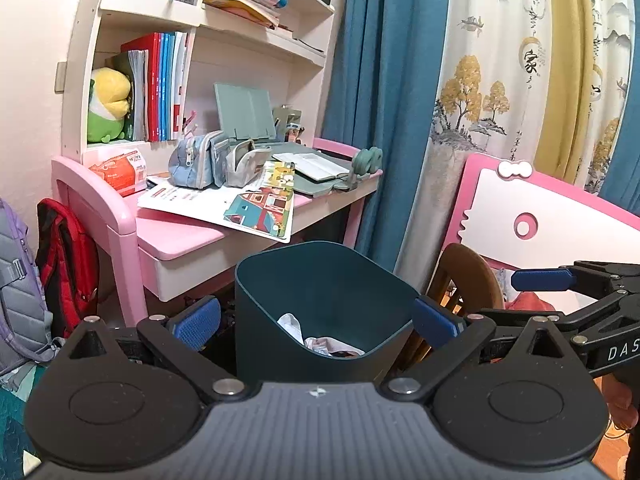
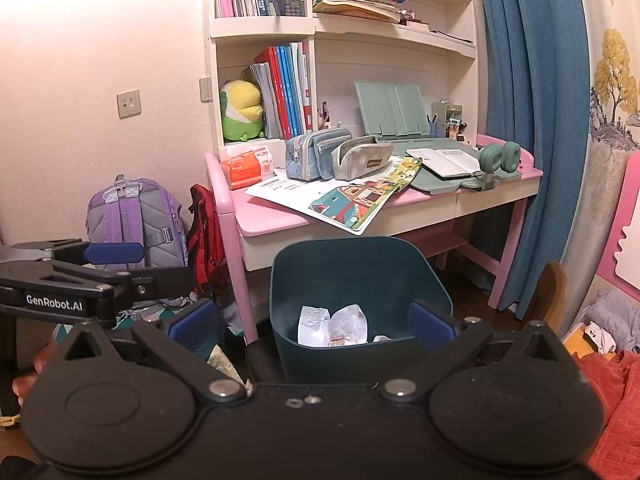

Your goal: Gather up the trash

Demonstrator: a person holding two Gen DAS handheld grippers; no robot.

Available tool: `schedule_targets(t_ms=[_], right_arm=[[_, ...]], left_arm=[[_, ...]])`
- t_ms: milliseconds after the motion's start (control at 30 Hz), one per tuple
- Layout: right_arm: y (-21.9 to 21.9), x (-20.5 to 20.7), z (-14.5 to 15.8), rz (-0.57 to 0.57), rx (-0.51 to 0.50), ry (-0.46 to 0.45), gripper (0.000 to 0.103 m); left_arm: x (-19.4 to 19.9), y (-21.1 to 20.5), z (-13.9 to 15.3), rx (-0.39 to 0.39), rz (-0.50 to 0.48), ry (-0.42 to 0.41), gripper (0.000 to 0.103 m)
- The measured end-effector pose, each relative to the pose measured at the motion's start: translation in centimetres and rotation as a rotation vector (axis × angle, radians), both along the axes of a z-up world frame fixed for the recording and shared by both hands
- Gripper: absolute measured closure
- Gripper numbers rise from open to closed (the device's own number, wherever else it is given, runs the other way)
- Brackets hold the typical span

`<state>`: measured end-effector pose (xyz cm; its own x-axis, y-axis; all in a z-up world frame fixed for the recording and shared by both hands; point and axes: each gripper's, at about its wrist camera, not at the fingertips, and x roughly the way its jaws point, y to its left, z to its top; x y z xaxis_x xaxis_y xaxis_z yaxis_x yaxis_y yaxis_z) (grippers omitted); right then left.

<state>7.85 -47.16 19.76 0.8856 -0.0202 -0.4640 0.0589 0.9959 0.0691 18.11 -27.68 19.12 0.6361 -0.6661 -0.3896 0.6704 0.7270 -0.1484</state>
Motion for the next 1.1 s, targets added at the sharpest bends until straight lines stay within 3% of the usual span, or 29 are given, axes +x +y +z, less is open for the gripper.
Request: schedule_targets(t_ms=[1100], right_arm=[[0.0,-1.5,1.2,-0.003,-0.024,-0.018,0.0]], left_arm=[[-1.1,-0.1,1.2,-0.004,-0.034,-0.027,0.0]])
